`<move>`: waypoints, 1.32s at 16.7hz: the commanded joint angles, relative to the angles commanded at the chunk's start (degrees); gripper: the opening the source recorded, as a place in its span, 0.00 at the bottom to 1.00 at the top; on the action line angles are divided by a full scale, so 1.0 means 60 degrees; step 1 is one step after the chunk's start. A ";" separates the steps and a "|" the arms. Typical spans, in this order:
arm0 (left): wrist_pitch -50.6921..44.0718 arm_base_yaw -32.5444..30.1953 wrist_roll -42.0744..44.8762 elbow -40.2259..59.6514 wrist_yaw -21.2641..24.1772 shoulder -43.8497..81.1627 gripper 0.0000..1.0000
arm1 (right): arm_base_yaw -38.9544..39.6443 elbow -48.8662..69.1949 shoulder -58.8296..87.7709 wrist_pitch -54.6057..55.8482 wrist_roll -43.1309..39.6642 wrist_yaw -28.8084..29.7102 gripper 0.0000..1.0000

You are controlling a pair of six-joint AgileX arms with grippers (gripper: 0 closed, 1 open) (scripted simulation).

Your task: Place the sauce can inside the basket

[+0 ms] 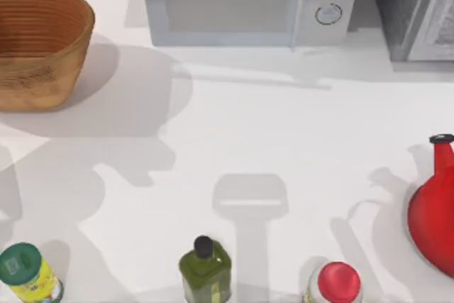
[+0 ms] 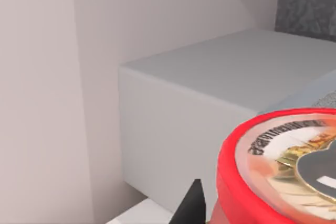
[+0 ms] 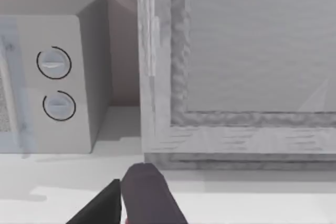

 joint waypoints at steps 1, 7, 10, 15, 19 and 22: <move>0.0000 0.0000 0.0000 0.0000 0.0000 0.0000 0.00 | 0.0000 0.0000 0.0000 0.0000 0.0000 0.0000 1.00; 0.0332 -0.0546 -0.0071 0.0154 -0.0511 0.0445 0.00 | 0.0000 0.0000 0.0000 0.0000 0.0000 0.0000 1.00; 0.0617 -0.1028 -0.0139 0.0327 -0.1018 0.0796 0.00 | 0.0000 0.0000 0.0000 0.0000 0.0000 0.0000 1.00; 0.0823 -0.1327 -0.0202 0.0446 -0.1310 0.1058 0.00 | 0.0000 0.0000 0.0000 0.0000 0.0000 0.0000 1.00; 0.0823 -0.1327 -0.0202 0.0446 -0.1310 0.1058 0.30 | 0.0000 0.0000 0.0000 0.0000 0.0000 0.0000 1.00; 0.0823 -0.1327 -0.0202 0.0446 -0.1310 0.1058 0.53 | 0.0000 0.0000 0.0000 0.0000 0.0000 0.0000 1.00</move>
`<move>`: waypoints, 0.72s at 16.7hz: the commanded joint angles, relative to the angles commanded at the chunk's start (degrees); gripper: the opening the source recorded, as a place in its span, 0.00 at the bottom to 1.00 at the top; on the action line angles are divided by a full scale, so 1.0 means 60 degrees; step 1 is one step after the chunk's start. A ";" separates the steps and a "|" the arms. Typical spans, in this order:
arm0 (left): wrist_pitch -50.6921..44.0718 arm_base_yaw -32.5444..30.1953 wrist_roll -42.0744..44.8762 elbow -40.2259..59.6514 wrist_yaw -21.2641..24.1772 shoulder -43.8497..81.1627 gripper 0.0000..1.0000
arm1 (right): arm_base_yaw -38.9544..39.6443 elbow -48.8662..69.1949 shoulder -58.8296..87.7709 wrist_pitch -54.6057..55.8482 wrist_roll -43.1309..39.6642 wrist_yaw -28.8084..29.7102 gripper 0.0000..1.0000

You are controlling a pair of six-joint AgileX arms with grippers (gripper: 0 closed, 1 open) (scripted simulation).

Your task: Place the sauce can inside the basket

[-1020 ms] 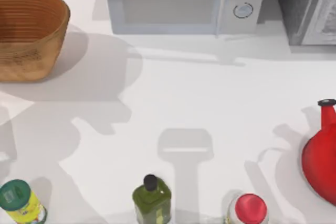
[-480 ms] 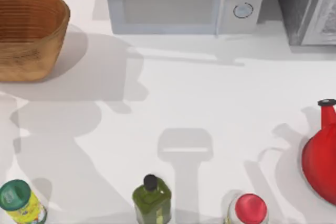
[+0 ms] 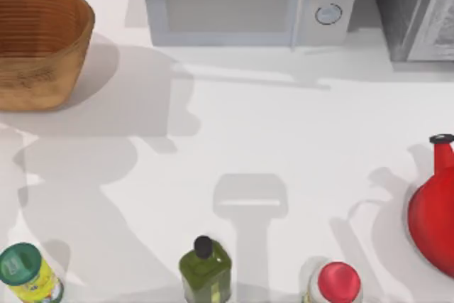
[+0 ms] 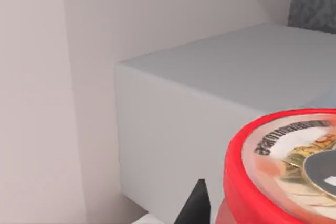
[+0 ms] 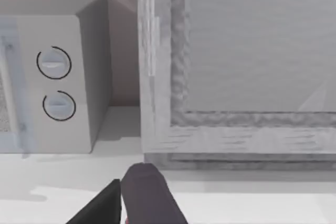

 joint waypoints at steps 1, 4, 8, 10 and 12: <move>0.0000 0.0000 0.0000 0.0000 0.0000 0.0000 0.60 | 0.0000 0.0000 0.0000 0.0000 0.0000 0.0000 1.00; 0.0000 0.0000 0.0000 0.0000 0.0000 0.0000 0.83 | 0.0000 0.0000 0.0000 0.0000 0.0000 0.0000 1.00; 0.0000 0.0000 0.0000 0.0000 0.0000 0.0000 1.00 | 0.0000 0.0000 0.0000 0.0000 0.0000 0.0000 1.00; 0.0000 0.0000 0.0000 0.0000 0.0000 0.0000 1.00 | 0.0000 0.0000 0.0000 0.0000 0.0000 0.0000 1.00; 0.0000 0.0000 0.0000 0.0000 0.0000 0.0000 1.00 | 0.0000 0.0000 0.0000 0.0000 0.0000 0.0000 1.00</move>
